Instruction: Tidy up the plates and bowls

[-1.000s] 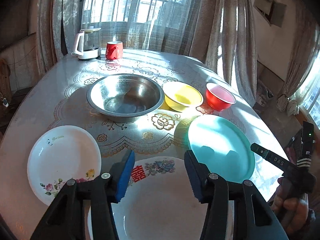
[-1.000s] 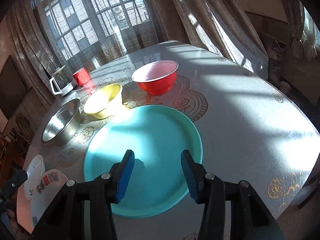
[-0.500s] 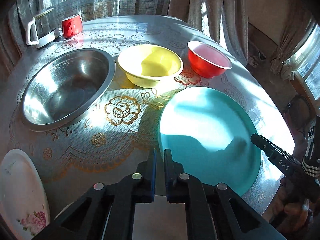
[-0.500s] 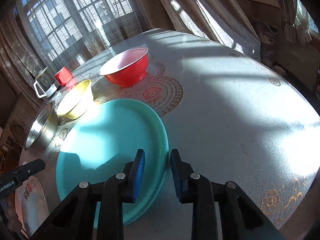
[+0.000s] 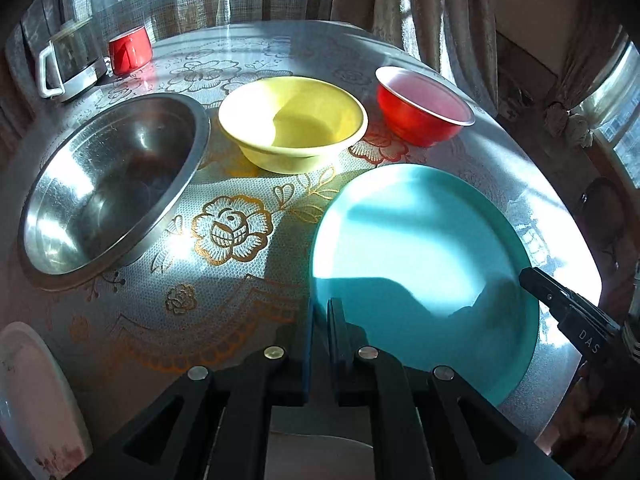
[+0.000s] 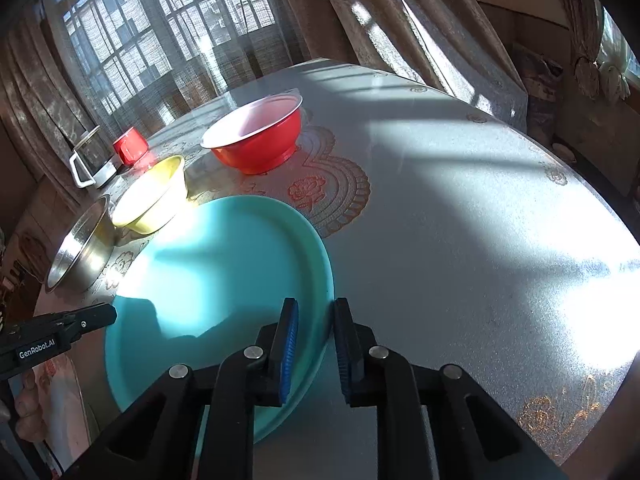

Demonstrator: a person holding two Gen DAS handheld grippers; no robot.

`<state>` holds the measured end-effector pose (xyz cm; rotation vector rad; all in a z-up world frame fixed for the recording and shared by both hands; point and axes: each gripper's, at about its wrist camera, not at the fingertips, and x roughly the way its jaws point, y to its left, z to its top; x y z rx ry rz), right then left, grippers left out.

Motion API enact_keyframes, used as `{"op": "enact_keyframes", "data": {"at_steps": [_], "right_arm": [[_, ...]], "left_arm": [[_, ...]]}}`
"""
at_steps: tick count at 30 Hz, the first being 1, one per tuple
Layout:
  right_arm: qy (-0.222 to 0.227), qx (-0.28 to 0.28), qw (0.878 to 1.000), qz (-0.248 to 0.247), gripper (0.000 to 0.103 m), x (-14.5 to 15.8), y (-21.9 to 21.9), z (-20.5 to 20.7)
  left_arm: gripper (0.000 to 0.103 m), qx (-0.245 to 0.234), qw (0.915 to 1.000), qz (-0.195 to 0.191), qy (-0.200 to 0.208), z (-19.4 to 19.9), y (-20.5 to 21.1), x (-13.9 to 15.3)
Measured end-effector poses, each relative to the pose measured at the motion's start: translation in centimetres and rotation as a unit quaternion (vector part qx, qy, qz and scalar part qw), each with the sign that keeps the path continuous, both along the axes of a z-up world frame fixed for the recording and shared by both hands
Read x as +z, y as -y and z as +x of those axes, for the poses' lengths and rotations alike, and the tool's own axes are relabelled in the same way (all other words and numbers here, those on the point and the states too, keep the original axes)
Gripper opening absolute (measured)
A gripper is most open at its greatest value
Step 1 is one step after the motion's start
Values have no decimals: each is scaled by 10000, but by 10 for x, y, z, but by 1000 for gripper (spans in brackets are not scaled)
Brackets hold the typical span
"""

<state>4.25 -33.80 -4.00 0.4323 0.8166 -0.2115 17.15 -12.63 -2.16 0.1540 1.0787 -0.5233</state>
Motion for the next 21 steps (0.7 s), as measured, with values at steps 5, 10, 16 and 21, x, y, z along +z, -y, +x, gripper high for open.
{"op": "enact_keyframes", "data": {"at_steps": [5,10,16,21], "right_arm": [[6,88,10000,32,16,0,-5,1],[85,173,9998,22,16,5,-11,2],[78,303,9995,1,16,6,-20,7],[18,289,9996,-4,16,0,-26,10]], "left_arm": [[7,41,10000,-3,7,3,-7,0],[7,127,9999,-9,21,5,-14,0],[7,206,9998,11,65,7,-23,0],[7,265,9996,-20,78,7,-27,-1]]}}
